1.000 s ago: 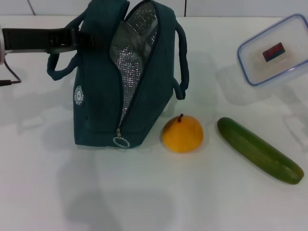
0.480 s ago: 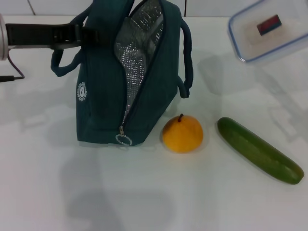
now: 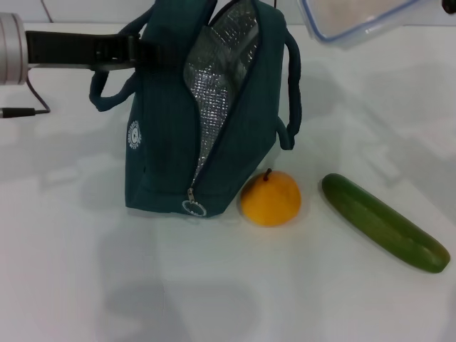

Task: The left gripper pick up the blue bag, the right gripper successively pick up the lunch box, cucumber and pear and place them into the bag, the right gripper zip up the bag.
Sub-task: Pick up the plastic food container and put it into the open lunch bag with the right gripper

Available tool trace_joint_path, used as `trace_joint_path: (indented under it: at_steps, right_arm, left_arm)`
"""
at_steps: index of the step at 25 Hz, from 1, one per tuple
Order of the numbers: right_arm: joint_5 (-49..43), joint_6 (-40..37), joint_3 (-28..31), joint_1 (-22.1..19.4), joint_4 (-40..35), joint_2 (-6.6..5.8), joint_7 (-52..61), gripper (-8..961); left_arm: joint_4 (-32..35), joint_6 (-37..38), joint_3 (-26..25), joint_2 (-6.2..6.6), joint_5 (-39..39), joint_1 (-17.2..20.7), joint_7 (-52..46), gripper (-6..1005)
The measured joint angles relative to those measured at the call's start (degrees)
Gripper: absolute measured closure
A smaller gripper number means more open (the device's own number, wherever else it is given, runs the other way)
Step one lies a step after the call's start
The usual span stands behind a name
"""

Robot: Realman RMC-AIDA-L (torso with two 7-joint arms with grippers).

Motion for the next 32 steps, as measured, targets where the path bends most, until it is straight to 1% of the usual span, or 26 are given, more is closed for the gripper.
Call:
trace_joint_path:
  at_steps: [11, 14, 19, 25, 32]
  right_arm:
    - [0.5, -0.2, 0.0, 9.3, 1.5, -0.03, 0.8, 846]
    - [0.4, 1.6, -0.1, 11.6, 1.9, -0.04, 0.4, 846]
    - [-0.2, 5.6, -0.7, 14.0, 4.0, -0.03, -2.0, 845]
    - [-5.4, 10.9, -0.4, 15.5, 5.0, -0.03, -3.7, 845]
    - [-8.0, 14.2, -0.4, 14.7, 6.3, -0.03, -6.5, 844]
  left_arm:
    - [-1.5, 0.0, 0.5, 0.13, 0.1, -0.9, 0.4, 954]
    - [-1.6, -0.1, 0.5, 0.13, 0.1, -1.1, 0.4, 954]
    - [-2.4, -0.3, 0.5, 0.12, 0.1, -1.5, 1.1, 954]
    - [-4.4, -0.4, 0.4, 0.14, 0.1, -2.6, 2.4, 954]
    - [-5.0, -1.1, -0.1, 0.17, 0.1, -2.9, 2.7, 954]
